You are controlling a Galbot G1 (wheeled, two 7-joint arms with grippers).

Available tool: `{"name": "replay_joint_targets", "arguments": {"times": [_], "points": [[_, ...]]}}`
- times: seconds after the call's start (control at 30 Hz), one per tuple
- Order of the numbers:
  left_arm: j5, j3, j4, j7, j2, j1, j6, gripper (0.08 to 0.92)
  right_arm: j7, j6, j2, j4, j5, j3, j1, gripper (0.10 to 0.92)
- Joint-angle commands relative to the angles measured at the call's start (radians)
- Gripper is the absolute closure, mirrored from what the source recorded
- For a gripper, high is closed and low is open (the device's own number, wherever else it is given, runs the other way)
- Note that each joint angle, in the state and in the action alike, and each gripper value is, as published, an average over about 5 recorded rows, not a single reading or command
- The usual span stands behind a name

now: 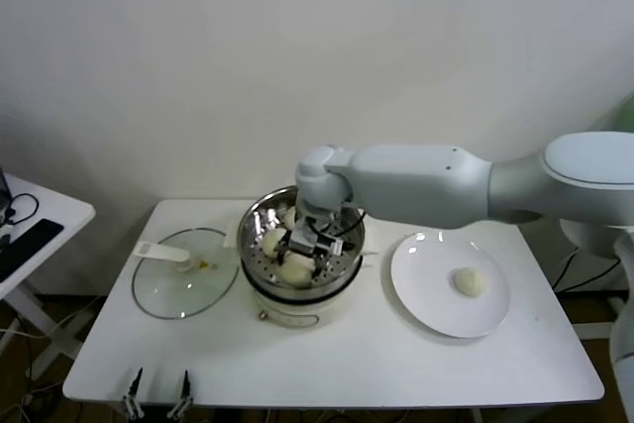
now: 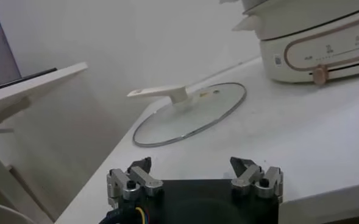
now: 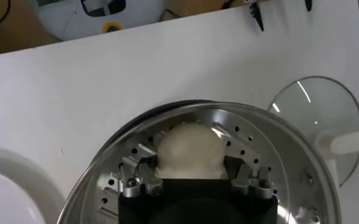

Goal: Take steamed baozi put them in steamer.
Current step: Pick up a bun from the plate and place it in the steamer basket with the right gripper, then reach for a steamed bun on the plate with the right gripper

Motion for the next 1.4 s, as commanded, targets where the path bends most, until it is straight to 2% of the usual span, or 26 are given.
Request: {"name": "replay_joint_targets", "arguments": {"times": [0.03,0.23,0.43,0.6,0.73,0.87,1.1,1.2,1.4], "points": [[-0.001,-0.002,0.003,-0.001,-0.004,-0.003,0.000,0.177,-0.008,0.017,0.016,-0.048,0.008,-0.003,-0.028,0.304],[0.000,0.001,0.005,-0.001,-0.005,-0.004,0.000,0.177,0.000,0.039,0.022,-0.057,0.012,0.000,-0.027,0.301],[0.000,0.000,-0.001,-0.001,-0.006,-0.002,0.000,0.177,-0.015,0.077,0.018,-0.053,0.038,-0.007,0.026,0.222],[0.000,-0.001,-0.006,-0.001,-0.007,0.001,0.000,0.177,-0.037,0.104,-0.009,-0.054,0.100,-0.032,0.114,0.203],[0.002,0.000,-0.005,-0.002,-0.007,0.003,-0.001,0.177,-0.080,0.098,-0.057,-0.064,0.232,-0.087,0.216,0.203],[0.005,0.004,-0.004,-0.002,-0.007,0.004,-0.001,0.177,-0.129,0.044,-0.142,-0.063,0.366,-0.165,0.306,0.203],[0.008,0.012,-0.003,-0.001,-0.001,0.004,-0.001,0.177,-0.140,-0.188,-0.317,-0.039,0.555,-0.323,0.391,0.203],[0.006,0.013,-0.003,-0.001,0.002,0.001,0.000,0.177,-0.129,-0.248,-0.396,-0.037,0.543,-0.355,0.376,0.203],[0.004,0.017,-0.001,-0.001,0.004,-0.002,0.001,0.177,-0.074,-0.319,-0.531,-0.029,0.417,-0.362,0.293,0.203]]}}
